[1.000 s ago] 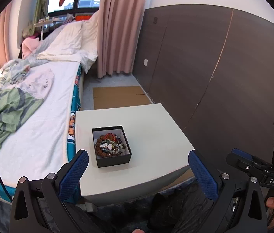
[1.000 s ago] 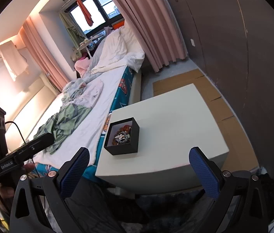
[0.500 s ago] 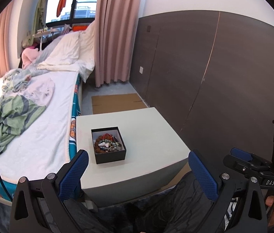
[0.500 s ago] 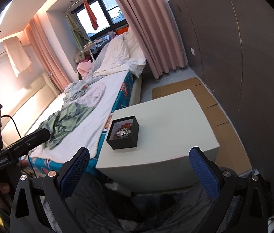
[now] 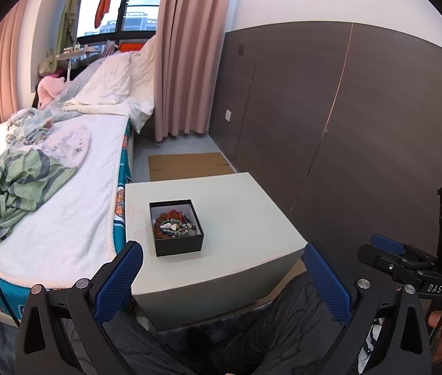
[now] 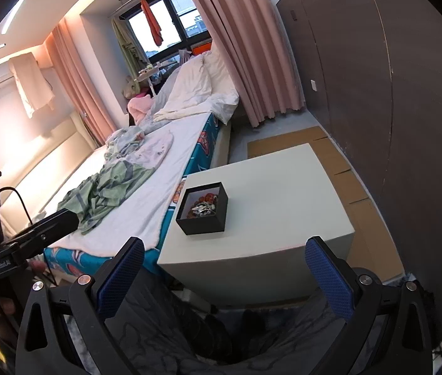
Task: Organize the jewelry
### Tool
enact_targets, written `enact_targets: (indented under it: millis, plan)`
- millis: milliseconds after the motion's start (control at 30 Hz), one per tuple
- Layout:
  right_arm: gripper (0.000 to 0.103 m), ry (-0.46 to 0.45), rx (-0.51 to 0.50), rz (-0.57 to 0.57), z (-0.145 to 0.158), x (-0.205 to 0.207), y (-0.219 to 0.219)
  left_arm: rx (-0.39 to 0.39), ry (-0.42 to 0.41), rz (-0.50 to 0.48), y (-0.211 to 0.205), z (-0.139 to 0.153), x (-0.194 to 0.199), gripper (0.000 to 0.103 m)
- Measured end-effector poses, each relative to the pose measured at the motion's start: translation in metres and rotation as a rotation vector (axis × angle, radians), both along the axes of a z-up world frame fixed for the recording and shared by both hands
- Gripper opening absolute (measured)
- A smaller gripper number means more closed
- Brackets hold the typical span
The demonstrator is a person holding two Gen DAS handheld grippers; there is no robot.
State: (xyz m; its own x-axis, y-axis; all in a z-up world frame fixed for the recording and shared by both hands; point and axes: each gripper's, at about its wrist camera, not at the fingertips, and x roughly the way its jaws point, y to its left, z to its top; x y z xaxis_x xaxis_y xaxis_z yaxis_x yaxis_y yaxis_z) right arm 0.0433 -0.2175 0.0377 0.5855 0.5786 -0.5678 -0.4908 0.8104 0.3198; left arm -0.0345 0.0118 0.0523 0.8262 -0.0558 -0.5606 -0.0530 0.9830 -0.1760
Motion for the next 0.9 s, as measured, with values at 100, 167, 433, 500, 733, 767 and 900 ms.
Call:
enact_targets:
  millis: [100,167,433,500,733,767,900]
  plan:
    - [0.103,-0.001,-0.002,-0.001,0.000,-0.001,0.000,0.007,-0.003,-0.008,-0.003,-0.001,-0.001,0.102]
    - [0.103,-0.002,-0.003,-0.003,0.001,-0.002,-0.001,0.008,-0.004,-0.013,-0.005,-0.001,-0.002,0.102]
    - [0.103,0.009,0.005,-0.008,-0.002,-0.003,-0.003,0.010,0.005,-0.027,-0.010,-0.003,-0.005,0.102]
    - [0.103,0.004,0.000,-0.006,-0.001,-0.003,-0.003,0.016,0.004,-0.027,-0.011,-0.004,-0.005,0.102]
    - [0.103,0.002,0.014,-0.013,0.000,-0.007,-0.008,0.030,-0.005,-0.016,-0.014,-0.001,-0.007,0.102]
    - [0.103,-0.001,0.014,-0.014,0.000,-0.008,-0.009,0.028,-0.004,-0.017,-0.014,-0.001,-0.007,0.102]
    - [0.103,-0.004,0.020,-0.024,0.000,-0.012,-0.009,0.037,0.000,-0.013,-0.013,-0.003,-0.007,0.102]
